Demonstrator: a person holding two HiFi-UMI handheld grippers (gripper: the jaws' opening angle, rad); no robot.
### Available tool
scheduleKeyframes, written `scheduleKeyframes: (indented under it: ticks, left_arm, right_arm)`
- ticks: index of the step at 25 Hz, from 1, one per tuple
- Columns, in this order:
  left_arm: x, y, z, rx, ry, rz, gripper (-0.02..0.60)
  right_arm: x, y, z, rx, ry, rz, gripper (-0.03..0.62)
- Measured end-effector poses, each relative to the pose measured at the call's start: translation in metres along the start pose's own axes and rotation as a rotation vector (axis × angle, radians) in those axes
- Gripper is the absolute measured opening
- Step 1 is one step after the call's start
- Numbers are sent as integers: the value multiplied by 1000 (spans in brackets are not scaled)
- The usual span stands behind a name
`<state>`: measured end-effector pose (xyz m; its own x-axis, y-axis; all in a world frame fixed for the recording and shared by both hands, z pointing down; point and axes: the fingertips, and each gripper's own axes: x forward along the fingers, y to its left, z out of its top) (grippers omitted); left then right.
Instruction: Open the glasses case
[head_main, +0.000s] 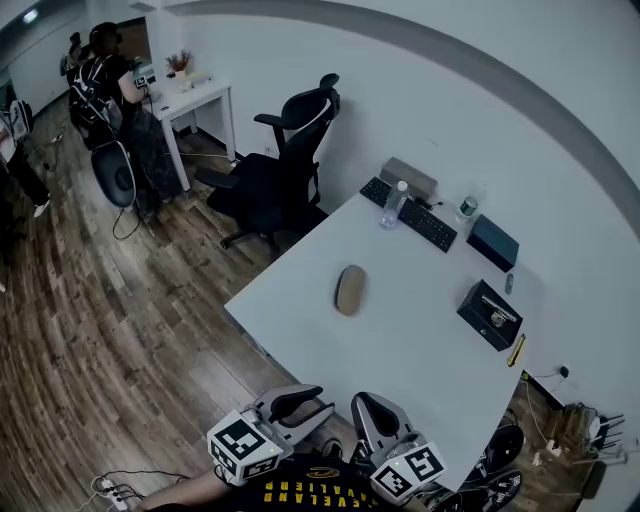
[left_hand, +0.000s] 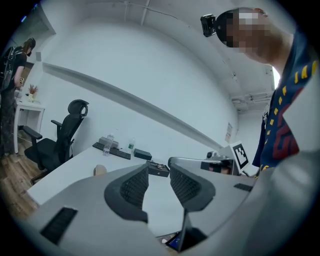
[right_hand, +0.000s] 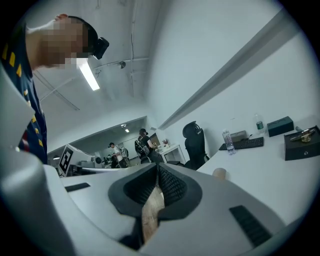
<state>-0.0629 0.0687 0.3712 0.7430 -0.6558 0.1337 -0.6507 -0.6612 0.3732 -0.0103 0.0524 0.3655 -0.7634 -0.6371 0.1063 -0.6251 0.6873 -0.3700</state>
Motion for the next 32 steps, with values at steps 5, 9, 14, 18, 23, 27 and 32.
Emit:
scheduleKeyframes:
  ticks: [5, 9, 14, 18, 23, 27, 32]
  left_arm:
    - [-10, 35, 6, -16, 3, -64, 146]
    - [-9, 46, 4, -35, 25, -144, 146]
    - [17, 49, 3, -53, 57, -222, 145]
    - [47, 51, 3, -36, 90, -249, 145]
    - [72, 59, 11, 22, 112, -202, 146]
    - [90, 72, 6, -10, 140, -156, 144]
    - [111, 85, -5, -17, 188, -113, 145]
  right_arm:
    - [28, 2, -7, 11, -13, -78, 25]
    - [34, 4, -11, 12, -12, -158, 25]
    - [26, -19, -9, 35, -14, -261, 25]
    - [22, -47, -5, 71, -29, -300, 25]
    - [35, -80, -2, 74, -25, -275, 25]
    - [52, -107, -9, 74, -5, -263, 25]
    - [68, -139, -18, 70, 17, -251, 25]
